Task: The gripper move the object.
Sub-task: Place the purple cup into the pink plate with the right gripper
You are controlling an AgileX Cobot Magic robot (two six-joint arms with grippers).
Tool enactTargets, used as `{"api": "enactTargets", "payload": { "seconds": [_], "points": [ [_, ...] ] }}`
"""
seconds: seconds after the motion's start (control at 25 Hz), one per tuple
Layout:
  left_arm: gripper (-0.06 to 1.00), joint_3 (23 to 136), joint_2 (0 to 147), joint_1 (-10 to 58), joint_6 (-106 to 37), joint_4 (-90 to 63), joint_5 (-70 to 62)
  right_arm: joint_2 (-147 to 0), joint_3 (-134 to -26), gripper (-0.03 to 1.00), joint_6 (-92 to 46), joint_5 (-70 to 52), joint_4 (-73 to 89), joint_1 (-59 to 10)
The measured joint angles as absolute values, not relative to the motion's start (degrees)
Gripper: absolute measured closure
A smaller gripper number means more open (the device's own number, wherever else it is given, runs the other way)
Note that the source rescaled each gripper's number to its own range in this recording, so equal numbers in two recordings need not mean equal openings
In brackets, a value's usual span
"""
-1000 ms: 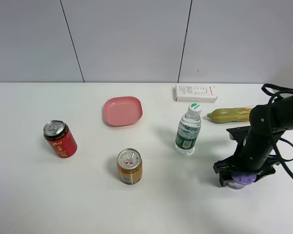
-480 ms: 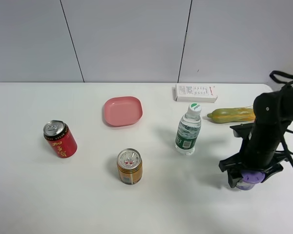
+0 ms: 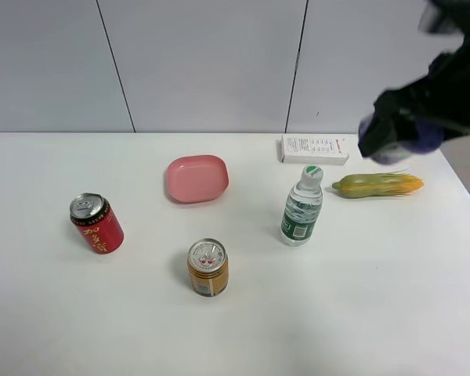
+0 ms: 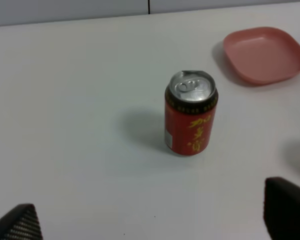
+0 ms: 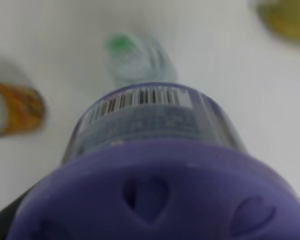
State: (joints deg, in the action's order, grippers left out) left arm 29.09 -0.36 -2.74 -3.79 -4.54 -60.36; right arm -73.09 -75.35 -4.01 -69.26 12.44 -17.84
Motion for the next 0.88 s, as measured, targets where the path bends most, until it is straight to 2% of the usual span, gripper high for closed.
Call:
{"api": "enactTargets", "payload": {
  "seconds": [0.2,0.4,0.64,0.88],
  "points": [
    [-0.06,29.09,-0.36,-2.74,-3.79,-4.54,-60.36,-74.62,-86.59,0.96,-3.59,-70.21,12.47,-26.66],
    [-0.06,29.09,-0.36,-2.74,-3.79,-4.54,-60.36,-83.31,-94.9,0.96,-2.96,-70.44,5.9,-33.19],
    [-0.06,29.09,-0.36,-2.74,-3.79,-4.54,-60.36,-102.93,-108.64,0.96,-2.13,-70.4,0.75,-33.86],
    [-0.06,29.09,-0.36,-2.74,-3.79,-4.54,-60.36,-126.78,-129.27,0.96,-2.07,-70.12,0.37,-33.86]
  ]
}}
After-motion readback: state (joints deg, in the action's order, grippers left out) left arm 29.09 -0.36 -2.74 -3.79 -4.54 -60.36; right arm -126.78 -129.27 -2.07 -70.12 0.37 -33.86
